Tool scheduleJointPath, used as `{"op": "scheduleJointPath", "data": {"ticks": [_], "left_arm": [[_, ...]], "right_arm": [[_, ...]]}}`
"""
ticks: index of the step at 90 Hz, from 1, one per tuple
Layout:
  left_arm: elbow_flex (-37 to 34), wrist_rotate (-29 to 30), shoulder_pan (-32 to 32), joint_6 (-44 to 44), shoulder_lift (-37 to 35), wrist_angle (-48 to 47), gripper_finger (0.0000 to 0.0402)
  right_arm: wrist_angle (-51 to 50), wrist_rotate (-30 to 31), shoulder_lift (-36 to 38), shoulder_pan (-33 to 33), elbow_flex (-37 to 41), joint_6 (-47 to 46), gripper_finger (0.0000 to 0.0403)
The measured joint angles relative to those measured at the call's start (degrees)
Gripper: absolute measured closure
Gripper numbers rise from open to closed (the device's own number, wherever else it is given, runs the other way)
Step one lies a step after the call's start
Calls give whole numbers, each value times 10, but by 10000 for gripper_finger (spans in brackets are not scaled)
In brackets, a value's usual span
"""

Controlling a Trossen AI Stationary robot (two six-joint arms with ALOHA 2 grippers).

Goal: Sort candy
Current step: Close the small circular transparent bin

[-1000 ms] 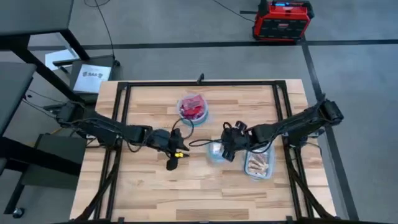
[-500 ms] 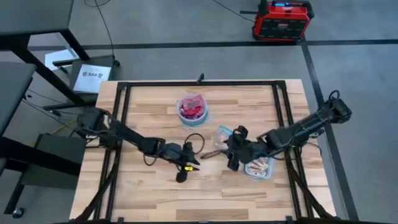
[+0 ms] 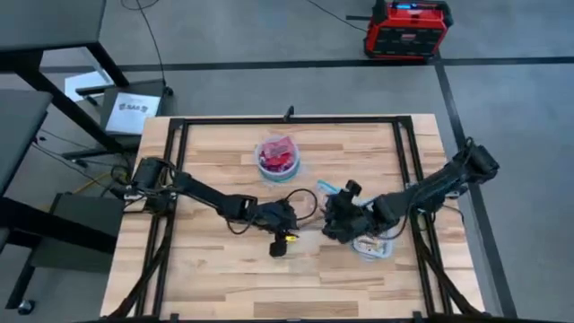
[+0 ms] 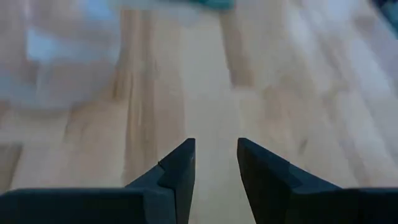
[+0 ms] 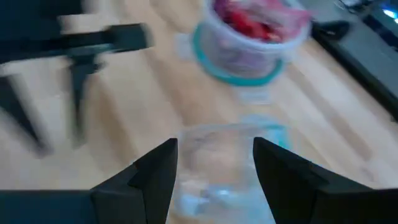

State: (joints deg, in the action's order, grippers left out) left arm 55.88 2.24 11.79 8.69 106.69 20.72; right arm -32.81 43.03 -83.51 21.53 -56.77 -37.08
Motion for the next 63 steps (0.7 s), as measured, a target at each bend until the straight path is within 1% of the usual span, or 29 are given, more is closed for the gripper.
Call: {"op": "scheduleJointPath", "data": {"ticks": [15,25,34,42,55,63], "left_arm": [[0,0,-4,-3,2,20,295],[0,2,-14,-7,2,53,295],[0,4,-26,10,2,69,295],[0,10,-38,35,2,57,295],[0,49,-55,48,2,60,295],[0,52,-61,57,2,58,295]], "right_arm": [[-62,-75,37,-52,0,0,207],[-84,-96,47,-78,0,0,207],[-85,-120,48,-92,0,9,207],[-87,-131,48,-97,0,15,207],[-95,-133,50,-95,0,15,207],[-99,-144,51,-91,0,4,207]]}}
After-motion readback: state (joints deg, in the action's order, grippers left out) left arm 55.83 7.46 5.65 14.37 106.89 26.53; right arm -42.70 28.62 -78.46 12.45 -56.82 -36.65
